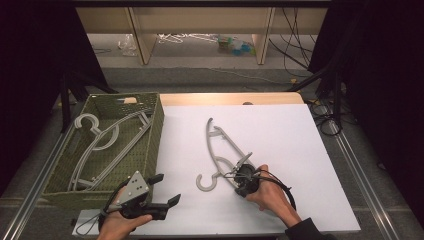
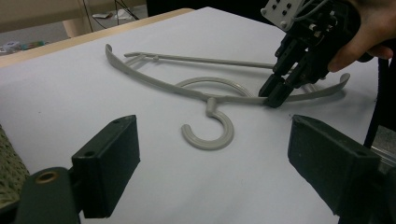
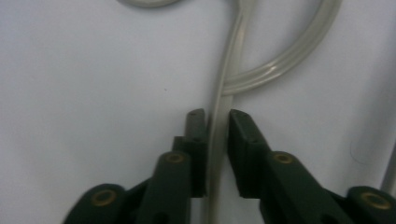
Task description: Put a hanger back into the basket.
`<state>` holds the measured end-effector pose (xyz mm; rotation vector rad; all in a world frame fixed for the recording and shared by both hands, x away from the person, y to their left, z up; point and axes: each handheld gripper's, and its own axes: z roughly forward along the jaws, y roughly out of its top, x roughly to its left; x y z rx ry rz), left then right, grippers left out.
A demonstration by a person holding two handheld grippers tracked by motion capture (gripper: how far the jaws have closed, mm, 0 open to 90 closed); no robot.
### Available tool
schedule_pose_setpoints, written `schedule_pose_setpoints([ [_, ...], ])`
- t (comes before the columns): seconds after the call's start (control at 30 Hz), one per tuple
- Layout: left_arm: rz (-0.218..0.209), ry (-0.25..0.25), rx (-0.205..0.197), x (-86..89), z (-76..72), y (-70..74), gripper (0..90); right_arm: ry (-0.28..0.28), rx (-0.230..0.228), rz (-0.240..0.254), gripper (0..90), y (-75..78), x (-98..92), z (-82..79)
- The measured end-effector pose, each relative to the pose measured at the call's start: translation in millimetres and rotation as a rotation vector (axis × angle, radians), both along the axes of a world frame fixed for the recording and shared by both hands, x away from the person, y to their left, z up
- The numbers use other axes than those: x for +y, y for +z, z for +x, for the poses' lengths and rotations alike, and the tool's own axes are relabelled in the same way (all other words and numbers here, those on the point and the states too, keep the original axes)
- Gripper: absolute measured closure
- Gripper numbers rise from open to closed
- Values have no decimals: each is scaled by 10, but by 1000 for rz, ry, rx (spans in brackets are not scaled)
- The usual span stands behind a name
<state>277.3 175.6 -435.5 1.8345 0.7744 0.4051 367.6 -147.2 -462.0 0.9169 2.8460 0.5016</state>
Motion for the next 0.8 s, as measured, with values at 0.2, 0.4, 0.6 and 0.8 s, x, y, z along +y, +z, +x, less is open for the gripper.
schedule_pose_setpoints([
  [0.2, 8, -8, -4, 1, 5, -10, 177, 61, -6, 10, 820, 13, -38, 4],
  [0.4, 25, -38, -14, -108, 16, 29, 193, 158, 8, 10, 821, 134, -105, -146],
  [0.6, 140, -78, -113, -271, 95, 85, 284, 251, 48, 36, 820, 219, -149, -320],
  [0.8, 245, -147, -41, -446, 271, 18, 311, 316, 69, 39, 820, 306, -113, -439],
])
